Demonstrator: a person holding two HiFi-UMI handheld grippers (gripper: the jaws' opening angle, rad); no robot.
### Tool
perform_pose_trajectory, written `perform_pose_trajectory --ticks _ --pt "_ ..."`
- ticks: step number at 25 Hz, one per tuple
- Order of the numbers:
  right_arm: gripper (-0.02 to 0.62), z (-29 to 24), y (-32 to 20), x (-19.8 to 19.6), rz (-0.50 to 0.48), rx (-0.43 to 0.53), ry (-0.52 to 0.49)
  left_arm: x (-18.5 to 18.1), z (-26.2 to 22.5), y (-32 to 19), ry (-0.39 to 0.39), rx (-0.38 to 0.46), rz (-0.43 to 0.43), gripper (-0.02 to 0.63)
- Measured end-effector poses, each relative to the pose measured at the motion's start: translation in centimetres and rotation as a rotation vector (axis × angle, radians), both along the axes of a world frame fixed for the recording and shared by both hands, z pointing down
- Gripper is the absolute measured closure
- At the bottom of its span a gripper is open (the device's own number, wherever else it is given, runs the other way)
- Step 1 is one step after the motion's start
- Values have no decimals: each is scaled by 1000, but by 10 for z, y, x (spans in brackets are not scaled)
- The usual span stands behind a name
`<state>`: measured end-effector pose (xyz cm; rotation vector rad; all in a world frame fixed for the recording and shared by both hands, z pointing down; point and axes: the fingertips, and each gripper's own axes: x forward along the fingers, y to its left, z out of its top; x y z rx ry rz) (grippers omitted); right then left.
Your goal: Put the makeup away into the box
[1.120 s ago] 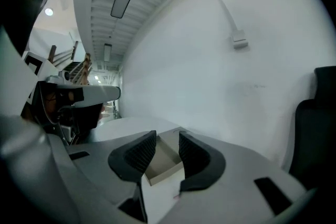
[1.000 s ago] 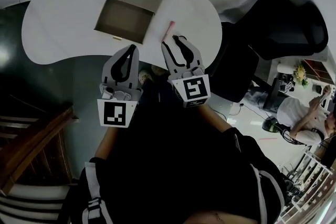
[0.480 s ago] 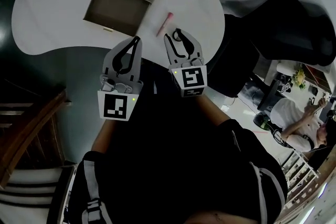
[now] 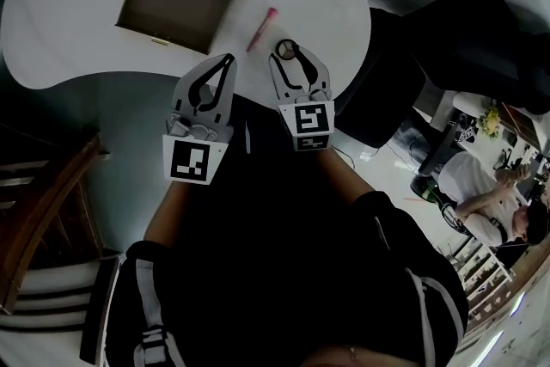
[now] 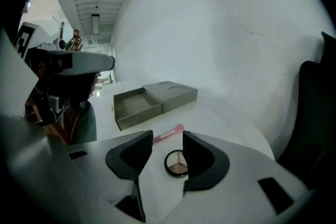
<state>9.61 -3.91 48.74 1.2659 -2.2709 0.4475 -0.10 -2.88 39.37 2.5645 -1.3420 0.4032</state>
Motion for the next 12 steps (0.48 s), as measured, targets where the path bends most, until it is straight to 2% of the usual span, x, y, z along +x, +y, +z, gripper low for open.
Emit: perform_pose_trajectory --ticks 12 --pt "357 50 4 18 12 -102 77 23 47 6 22 -82 33 598"
